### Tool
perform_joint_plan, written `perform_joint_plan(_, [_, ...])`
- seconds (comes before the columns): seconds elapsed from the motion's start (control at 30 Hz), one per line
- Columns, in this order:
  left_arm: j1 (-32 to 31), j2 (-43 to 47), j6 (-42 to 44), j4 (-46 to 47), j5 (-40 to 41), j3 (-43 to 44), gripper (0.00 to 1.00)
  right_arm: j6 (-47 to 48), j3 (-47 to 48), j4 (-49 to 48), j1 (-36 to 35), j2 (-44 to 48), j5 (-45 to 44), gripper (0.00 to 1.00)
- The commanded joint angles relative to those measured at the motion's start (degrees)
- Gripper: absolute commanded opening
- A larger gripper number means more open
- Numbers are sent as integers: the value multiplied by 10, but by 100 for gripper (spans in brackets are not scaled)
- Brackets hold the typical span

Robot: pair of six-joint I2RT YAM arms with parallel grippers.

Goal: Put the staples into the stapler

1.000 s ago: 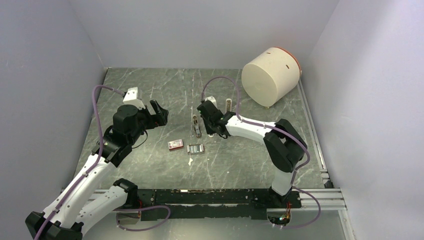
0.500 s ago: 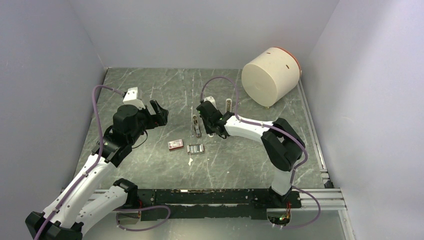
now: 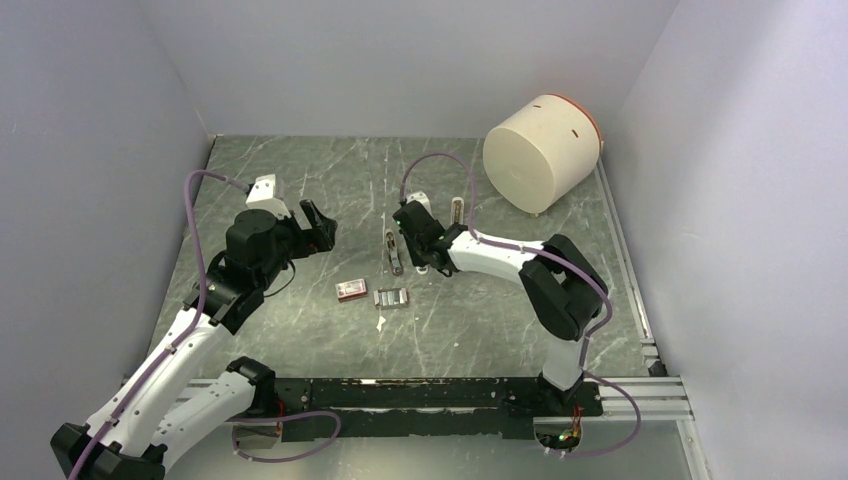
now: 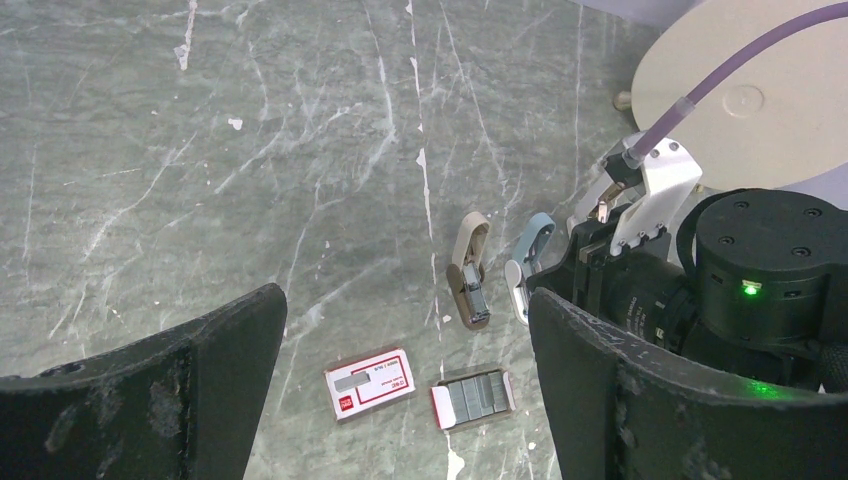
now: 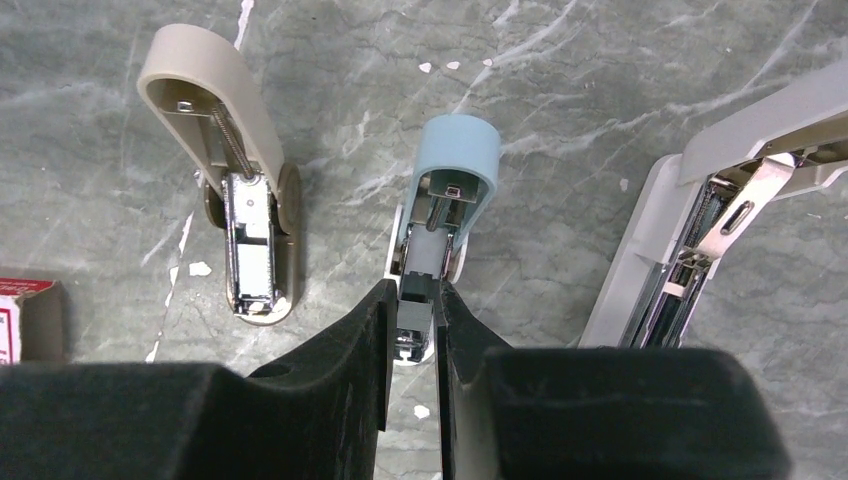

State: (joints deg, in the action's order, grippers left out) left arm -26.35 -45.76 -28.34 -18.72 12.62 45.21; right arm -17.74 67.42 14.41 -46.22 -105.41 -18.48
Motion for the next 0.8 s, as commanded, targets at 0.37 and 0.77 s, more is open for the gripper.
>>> perform_joint_plan(0.37, [2,0,-1,3,2,-2,95,8,-10,-26,11,-5,13,23])
perform_joint_plan(0.77, [2,0,-1,3,2,-2,95,13,-13,-26,10,-7,7,23])
